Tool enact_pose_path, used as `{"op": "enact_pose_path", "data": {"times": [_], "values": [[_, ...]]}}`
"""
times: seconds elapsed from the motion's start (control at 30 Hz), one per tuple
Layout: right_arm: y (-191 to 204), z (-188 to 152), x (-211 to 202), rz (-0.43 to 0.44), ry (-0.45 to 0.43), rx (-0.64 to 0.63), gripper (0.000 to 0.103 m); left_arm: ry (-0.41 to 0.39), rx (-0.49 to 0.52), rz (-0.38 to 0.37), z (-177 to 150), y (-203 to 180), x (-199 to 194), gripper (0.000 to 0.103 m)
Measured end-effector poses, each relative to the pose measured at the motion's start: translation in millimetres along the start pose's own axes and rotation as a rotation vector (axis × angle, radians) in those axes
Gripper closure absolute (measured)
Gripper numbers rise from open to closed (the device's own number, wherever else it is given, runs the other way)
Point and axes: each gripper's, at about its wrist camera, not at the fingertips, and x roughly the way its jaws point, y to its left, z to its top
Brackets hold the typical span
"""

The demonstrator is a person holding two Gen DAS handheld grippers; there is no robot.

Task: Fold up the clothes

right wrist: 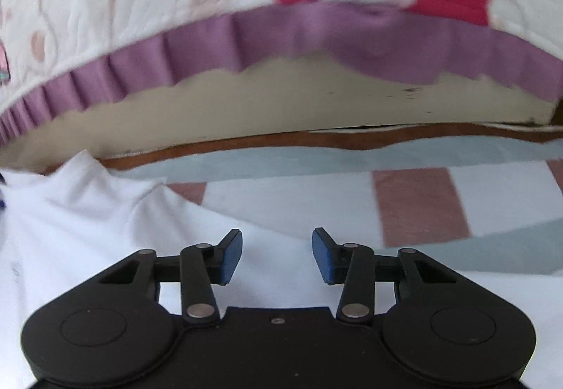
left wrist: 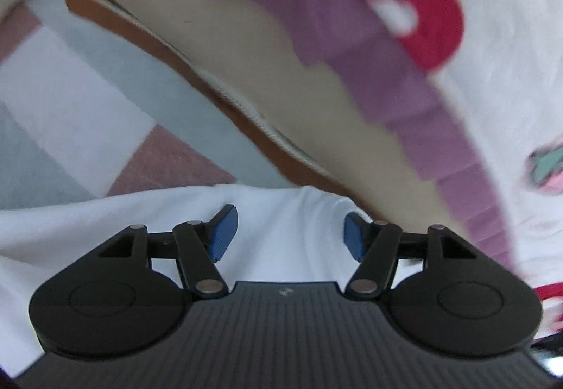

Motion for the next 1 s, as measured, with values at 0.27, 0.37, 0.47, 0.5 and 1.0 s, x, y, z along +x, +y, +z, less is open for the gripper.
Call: {"op": "enact_pose_path", "data": {"times": [0.27, 0.37, 0.47, 0.5, 1.0], "values": [[16, -3, 9, -0.067, -0.026, -0.129, 0.039, 0.049, 0.226, 0.177, -20, -27, 17, 0.038], [19, -12, 4, -0.043, -0.060, -0.129, 0.040, -0.016, 0.391, 0.306, -37, -49, 27, 0.038], [24, -12, -1, -0.001, -0.055, -0.182, 0.075, -0.026, 0.421, 0.291, -44, -38, 25, 0.038], [27, -10, -2, -0.009, -0.053, -0.209, 0.097, -0.031, 0.428, 0.291, -46, -37, 26, 0.038], [55, 20, 12, -0.188, -0.048, -0.249, 0.091, -0.218, 0.549, 0.271, -67, -21, -20, 0.036]]}}
